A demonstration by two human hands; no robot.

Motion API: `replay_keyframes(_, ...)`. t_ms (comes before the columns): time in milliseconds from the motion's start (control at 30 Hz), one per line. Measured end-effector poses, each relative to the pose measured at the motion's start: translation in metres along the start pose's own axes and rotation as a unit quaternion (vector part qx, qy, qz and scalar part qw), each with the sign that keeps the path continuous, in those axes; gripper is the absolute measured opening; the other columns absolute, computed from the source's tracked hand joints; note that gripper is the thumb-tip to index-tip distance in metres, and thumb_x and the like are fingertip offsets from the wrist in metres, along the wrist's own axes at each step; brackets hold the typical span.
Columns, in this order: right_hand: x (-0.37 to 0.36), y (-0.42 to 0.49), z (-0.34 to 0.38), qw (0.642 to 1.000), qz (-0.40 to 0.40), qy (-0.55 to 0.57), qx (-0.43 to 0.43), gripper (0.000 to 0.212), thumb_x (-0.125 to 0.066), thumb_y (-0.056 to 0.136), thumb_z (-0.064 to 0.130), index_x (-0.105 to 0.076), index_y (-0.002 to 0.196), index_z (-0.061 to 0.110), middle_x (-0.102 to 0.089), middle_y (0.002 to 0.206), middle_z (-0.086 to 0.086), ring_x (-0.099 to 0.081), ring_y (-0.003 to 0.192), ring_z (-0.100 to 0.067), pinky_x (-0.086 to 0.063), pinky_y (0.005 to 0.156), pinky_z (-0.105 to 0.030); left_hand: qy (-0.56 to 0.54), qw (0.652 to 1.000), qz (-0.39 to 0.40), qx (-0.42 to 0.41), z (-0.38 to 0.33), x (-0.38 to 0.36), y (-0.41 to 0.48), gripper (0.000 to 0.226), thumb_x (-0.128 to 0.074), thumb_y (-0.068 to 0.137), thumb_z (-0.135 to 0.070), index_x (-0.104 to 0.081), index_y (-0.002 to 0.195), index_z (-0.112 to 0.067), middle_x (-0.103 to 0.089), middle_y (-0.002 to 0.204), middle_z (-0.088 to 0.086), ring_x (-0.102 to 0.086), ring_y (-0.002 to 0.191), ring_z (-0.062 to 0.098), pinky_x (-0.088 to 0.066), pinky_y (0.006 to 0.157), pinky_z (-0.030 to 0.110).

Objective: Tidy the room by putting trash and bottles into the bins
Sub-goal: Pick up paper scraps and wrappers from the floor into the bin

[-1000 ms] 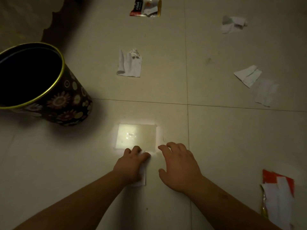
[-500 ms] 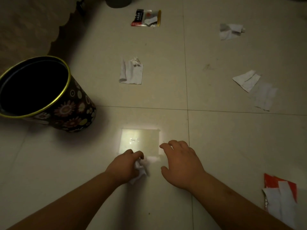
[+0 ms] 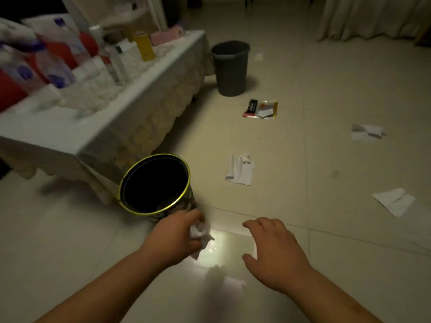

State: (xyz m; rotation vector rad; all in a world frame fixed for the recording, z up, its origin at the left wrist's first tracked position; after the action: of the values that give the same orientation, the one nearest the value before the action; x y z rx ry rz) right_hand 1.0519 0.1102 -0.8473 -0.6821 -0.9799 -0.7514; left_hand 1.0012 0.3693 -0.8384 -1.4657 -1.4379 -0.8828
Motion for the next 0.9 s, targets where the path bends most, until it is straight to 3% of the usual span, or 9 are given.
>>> replay_keyframes(233, 0.016, 0.026, 0.033, 0.999, -0.024, 0.001, 0.024, 0.067, -0.048, 0.079, 0.06, -0.026, 0.141, 0.046, -0.037, 0.139, 0.021, -0.026, 0.133, -0.011, -0.034, 0.107, -0.033, 0.05, 0.992, -0.079, 0.08, 0.084, 0.095, 0.071, 0.038, -0.069, 0.071, -0.033, -0.062, 0.108, -0.039, -0.062, 0.09, -0.011, -0.061, 0.085, 0.017, -0.042, 0.063, 0.03)
replay_keyframes(367, 0.006, 0.024, 0.029, 1.0, -0.006, -0.006, 0.015, 0.07, -0.048, 0.079, 0.063, -0.024, 0.143, 0.046, -0.033, 0.143, 0.02, -0.022, 0.137, -0.01, -0.032, 0.11, -0.033, 0.078, 0.991, -0.03, 0.109, 0.126, 0.08, 0.105, 0.041, -0.064, 0.073, -0.036, -0.063, 0.114, -0.04, -0.067, 0.1, -0.007, -0.06, 0.089, 0.018, -0.046, 0.068, 0.032)
replay_keyframes(500, 0.001, 0.018, 0.016, 1.0, -0.005, -0.02, -0.007, 0.069, -0.048, 0.08, 0.064, -0.023, 0.142, 0.047, -0.033, 0.143, 0.02, -0.022, 0.137, -0.01, -0.032, 0.11, -0.033, 0.083, 0.99, -0.002, 0.111, 0.146, 0.056, 0.126, 0.044, -0.067, 0.075, -0.038, -0.061, 0.118, -0.039, -0.06, 0.092, -0.01, -0.054, 0.082, 0.014, -0.041, 0.064, 0.032)
replay_keyframes(633, -0.003, 0.009, 0.005, 0.999, -0.002, -0.027, -0.026, 0.069, -0.048, 0.079, 0.064, -0.023, 0.142, 0.046, -0.034, 0.142, 0.019, -0.022, 0.137, -0.011, -0.033, 0.11, -0.034, 0.094, 0.989, 0.017, 0.116, 0.157, 0.038, 0.13, 0.052, -0.064, 0.076, -0.044, -0.057, 0.127, -0.04, -0.068, 0.106, -0.006, -0.062, 0.092, 0.017, -0.043, 0.067, 0.032)
replay_keyframes(800, -0.004, 0.002, 0.002, 0.999, 0.002, -0.023, -0.038, 0.069, -0.048, 0.08, 0.063, -0.023, 0.142, 0.046, -0.033, 0.143, 0.019, -0.021, 0.137, -0.011, -0.032, 0.11, -0.034, 0.12, 0.986, 0.001, 0.116, 0.153, 0.042, 0.121, 0.071, -0.066, 0.078, -0.061, -0.046, 0.141, -0.038, -0.063, 0.114, 0.0, -0.062, 0.102, 0.023, -0.051, 0.078, 0.037)
replay_keyframes(900, 0.0, 0.0, 0.002, 0.999, -0.005, -0.018, -0.039, 0.069, -0.047, 0.079, 0.062, -0.025, 0.142, 0.045, -0.034, 0.143, 0.019, -0.021, 0.137, -0.01, -0.031, 0.11, -0.033, 0.181, 0.976, 0.023, 0.123, 0.125, 0.055, 0.11, 0.064, -0.066, 0.076, -0.06, -0.052, 0.136, -0.04, -0.062, 0.119, -0.006, -0.061, 0.106, 0.02, -0.051, 0.083, 0.038)
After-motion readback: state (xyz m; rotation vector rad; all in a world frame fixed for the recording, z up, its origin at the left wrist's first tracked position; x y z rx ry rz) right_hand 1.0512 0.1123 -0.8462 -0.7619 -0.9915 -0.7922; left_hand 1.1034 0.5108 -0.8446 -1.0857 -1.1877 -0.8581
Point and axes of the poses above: each hand's wrist, its own y-axis towards the middle knuckle, its own x-axis out of the back of the hand, z = x × y, the point moved 1 cm from there along y, towards the middle knuckle
